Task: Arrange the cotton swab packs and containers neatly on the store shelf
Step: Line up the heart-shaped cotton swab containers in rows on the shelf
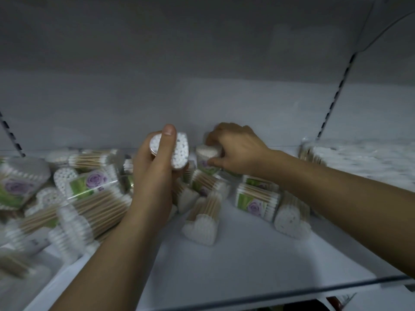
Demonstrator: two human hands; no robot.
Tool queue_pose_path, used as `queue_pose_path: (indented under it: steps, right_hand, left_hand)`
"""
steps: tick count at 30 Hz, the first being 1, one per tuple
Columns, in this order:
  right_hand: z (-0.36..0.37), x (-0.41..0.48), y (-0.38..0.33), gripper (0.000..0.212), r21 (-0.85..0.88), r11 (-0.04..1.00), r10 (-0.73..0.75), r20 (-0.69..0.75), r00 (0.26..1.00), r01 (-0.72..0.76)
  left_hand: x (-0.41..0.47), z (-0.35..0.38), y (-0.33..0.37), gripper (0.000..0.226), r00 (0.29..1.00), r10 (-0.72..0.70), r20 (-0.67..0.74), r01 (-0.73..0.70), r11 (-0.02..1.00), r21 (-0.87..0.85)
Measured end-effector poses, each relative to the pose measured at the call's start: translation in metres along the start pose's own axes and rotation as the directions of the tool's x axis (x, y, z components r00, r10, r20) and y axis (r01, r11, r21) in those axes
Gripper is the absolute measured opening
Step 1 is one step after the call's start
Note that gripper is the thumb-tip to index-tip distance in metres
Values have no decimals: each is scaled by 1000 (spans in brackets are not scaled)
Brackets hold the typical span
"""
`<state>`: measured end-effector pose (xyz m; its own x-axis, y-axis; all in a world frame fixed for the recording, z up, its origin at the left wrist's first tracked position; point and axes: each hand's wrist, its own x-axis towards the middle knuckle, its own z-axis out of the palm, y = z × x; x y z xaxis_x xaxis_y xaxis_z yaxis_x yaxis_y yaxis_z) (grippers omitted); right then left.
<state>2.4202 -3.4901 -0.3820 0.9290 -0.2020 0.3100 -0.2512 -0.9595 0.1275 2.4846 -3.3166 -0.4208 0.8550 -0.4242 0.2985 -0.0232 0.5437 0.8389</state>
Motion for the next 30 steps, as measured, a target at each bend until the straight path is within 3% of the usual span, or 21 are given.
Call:
queue_pose_path:
  steps: [2, 5, 8, 10, 12, 20, 23, 27, 30]
  right_hand:
    - [-2, -7, 3, 51, 10, 1000, 23, -42, 999, -23]
    - [-12, -21, -1, 35, 252, 967, 13, -142, 990, 23]
    - [-24, -40, -5, 42, 403, 899, -174, -23, 985, 168]
    - [-21, -50, -6, 55, 392, 887, -304, 100, 948, 243]
    - [-11, -55, -9, 63, 360, 900, -337, 216, 916, 246]
    - [8, -75, -26, 38, 230, 942, -279, 138, 950, 243]
    - [1, -78, -26, 34, 275, 936, -237, 26, 971, 221]
    - [-34, -69, -13, 42, 517, 854, -9, -78, 997, 49]
    - [-58, -61, 14, 40, 442, 894, 117, -59, 991, -79]
  left_hand:
    - [-2, 0, 1, 30, 1000, 7, 16, -7, 1000, 20]
    - [-4, 2, 3, 32, 1000, 15, 21, -15, 1000, 22]
    - [-6, 5, 4, 35, 1000, 19, -12, -19, 1000, -10]
    - [-7, 6, 4, 41, 1000, 26, -17, -26, 999, -28]
    - [-7, 6, 5, 44, 999, 29, -15, -29, 999, -25]
    - [-10, 4, 3, 27, 999, 7, -41, -6, 1000, 17]
    - [-12, 4, 5, 29, 999, 31, -12, -31, 999, 33]
    - [-13, 6, 6, 29, 999, 36, -28, -36, 999, 30]
    - [-13, 6, 6, 30, 999, 28, -29, -27, 999, 39]
